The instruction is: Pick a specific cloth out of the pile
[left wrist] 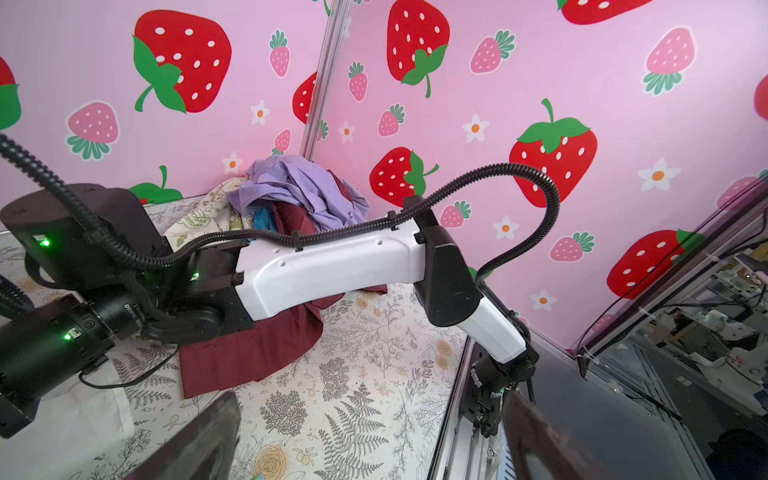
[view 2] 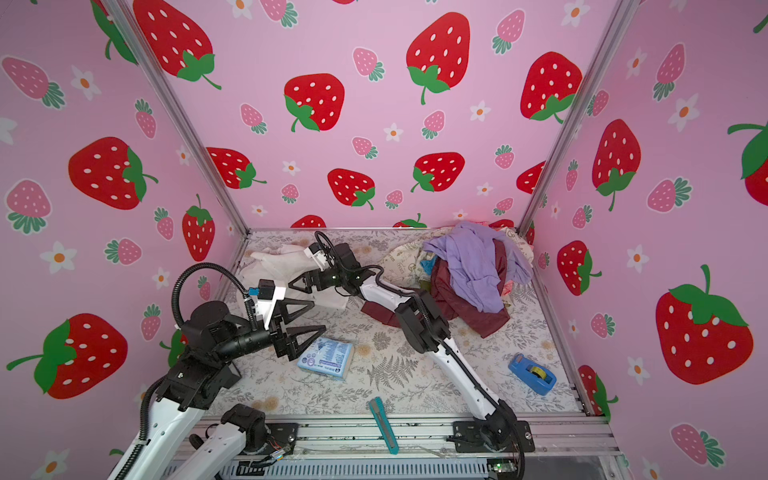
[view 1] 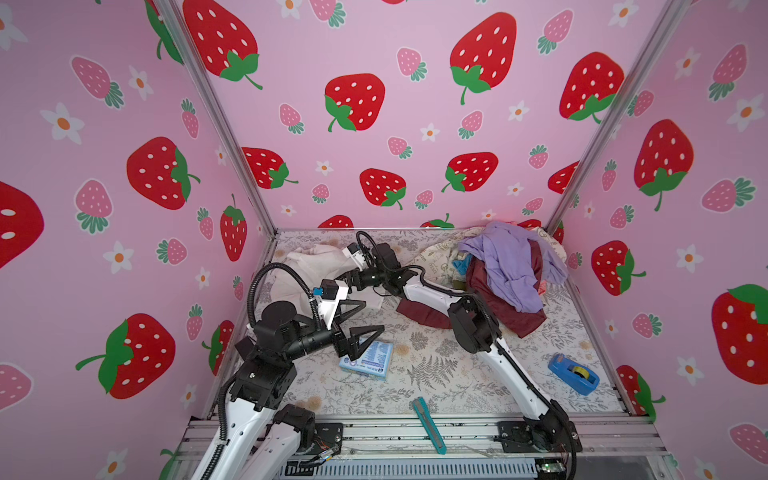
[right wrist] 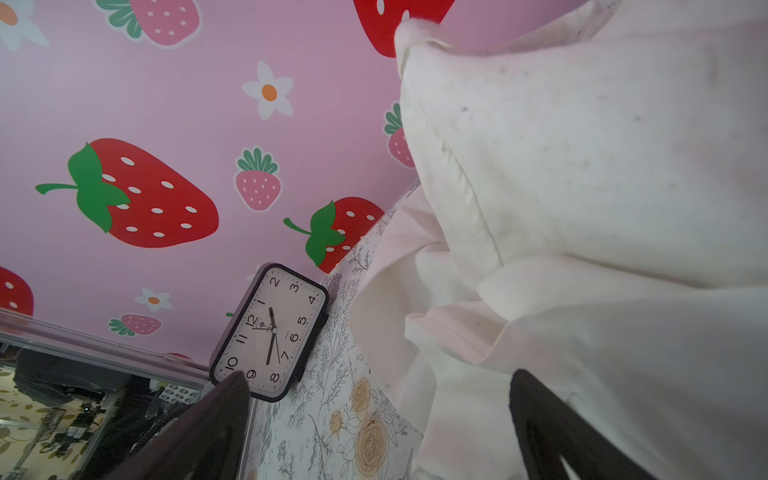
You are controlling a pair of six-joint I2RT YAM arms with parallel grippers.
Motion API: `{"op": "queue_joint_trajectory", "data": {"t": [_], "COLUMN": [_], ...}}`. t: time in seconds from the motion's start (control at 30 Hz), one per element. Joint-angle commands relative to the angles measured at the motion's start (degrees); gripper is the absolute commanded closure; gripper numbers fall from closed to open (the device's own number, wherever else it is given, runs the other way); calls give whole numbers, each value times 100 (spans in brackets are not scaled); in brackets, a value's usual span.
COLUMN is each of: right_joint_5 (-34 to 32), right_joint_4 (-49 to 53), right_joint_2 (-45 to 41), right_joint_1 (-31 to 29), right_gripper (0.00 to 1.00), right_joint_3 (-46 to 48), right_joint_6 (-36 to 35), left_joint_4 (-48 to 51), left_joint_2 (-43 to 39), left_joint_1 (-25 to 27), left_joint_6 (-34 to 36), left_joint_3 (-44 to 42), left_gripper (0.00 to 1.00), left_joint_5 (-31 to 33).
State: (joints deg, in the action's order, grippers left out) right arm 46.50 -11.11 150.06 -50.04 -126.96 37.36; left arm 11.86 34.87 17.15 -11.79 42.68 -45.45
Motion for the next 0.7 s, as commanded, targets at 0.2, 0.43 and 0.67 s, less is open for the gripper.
{"op": "queue_joint_trajectory", "data": {"t": [0.2, 0.43, 0.67], "right_joint_5": [-1035, -2575, -4453], "right_joint_4": [2290, 2706, 2935], "right_joint_2": [-2229, -4937, -6893], "right_joint_1": [452, 1236, 2308], "right_gripper": [1, 0, 0], "right_joint_3": [1717, 4344, 6159], "right_joint_6": [-1799, -2536, -2646], "left_joint_4": [373, 660, 1047], "left_joint_2": [-23, 112, 657], "left_joint_1": [40, 40, 42], "left_joint_6": [321, 495, 232], "left_joint_3": [286, 445, 582], "left_gripper": [1, 1, 1], "left_joint_5": [18, 741, 3933]}}
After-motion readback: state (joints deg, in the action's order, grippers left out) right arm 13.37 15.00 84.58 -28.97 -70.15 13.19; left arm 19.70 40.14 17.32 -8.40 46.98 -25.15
